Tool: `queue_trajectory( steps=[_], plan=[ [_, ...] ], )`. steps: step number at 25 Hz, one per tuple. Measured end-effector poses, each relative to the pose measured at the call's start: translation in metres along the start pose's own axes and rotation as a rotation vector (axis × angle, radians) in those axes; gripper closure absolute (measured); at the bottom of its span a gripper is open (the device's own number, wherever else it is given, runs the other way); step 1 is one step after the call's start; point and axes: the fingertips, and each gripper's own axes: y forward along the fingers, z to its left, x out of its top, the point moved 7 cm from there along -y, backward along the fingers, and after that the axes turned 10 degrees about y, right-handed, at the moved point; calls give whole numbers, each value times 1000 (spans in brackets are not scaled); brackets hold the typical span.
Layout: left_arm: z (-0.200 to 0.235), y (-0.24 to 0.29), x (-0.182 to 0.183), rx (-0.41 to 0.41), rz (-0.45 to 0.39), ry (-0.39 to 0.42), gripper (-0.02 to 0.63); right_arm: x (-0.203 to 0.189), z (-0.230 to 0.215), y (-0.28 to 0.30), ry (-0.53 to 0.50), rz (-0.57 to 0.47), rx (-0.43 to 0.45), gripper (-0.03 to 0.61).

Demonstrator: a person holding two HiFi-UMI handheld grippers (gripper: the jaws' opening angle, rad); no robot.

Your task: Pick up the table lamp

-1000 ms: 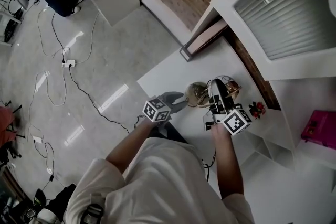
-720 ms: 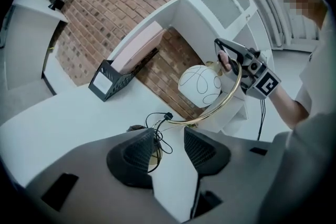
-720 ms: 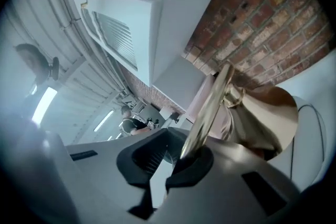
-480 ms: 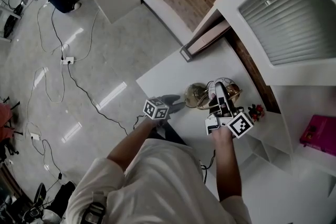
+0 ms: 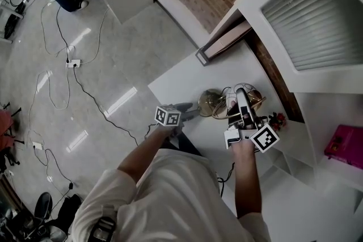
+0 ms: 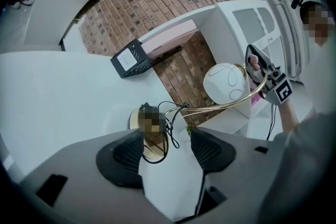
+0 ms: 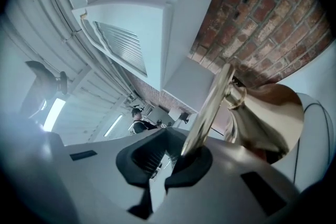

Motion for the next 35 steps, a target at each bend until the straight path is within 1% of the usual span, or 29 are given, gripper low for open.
queue_trajectory(
  steps=[3, 8, 11, 13, 15, 18, 20, 23, 25, 28, 30, 35],
  plan=[
    [7, 0, -8, -10, -24, -72, 320, -5, 17, 1, -6, 21, 18, 575],
    [10, 3, -14, -35, -55, -153, 300, -10, 39, 1, 2, 41, 51, 575],
    [13, 3, -20, -47, -79, -230, 287, -13, 56, 1, 0, 50, 74, 575],
    [14, 3, -22, -66, -102, -285, 287, -17, 68, 1, -6, 64, 87, 575],
    [12, 5, -23, -96, -117, -316, 287, -22, 78, -1, -2, 78, 95, 575],
    [5, 7, -21, -158, -130, -338, 300, -28, 91, -5, 16, 93, 103, 575],
    [1, 9, -19, -207, -137, -355, 312, -30, 100, -6, 10, 104, 115, 575],
    [-6, 9, -16, -276, -139, -360, 364, -33, 109, -10, -16, 113, 122, 575],
    [-10, 8, -15, -305, -125, -360, 377, -34, 112, -12, -35, 118, 118, 575],
    [-14, 5, -16, -324, -93, -358, 400, -34, 117, -13, -74, 129, 121, 575],
    [-16, 2, -17, -323, -78, -351, 424, -35, 122, -15, -103, 138, 121, 575],
    [-19, -6, -19, -319, -60, -343, 451, -38, 130, -19, -155, 150, 103, 575]
  ],
)
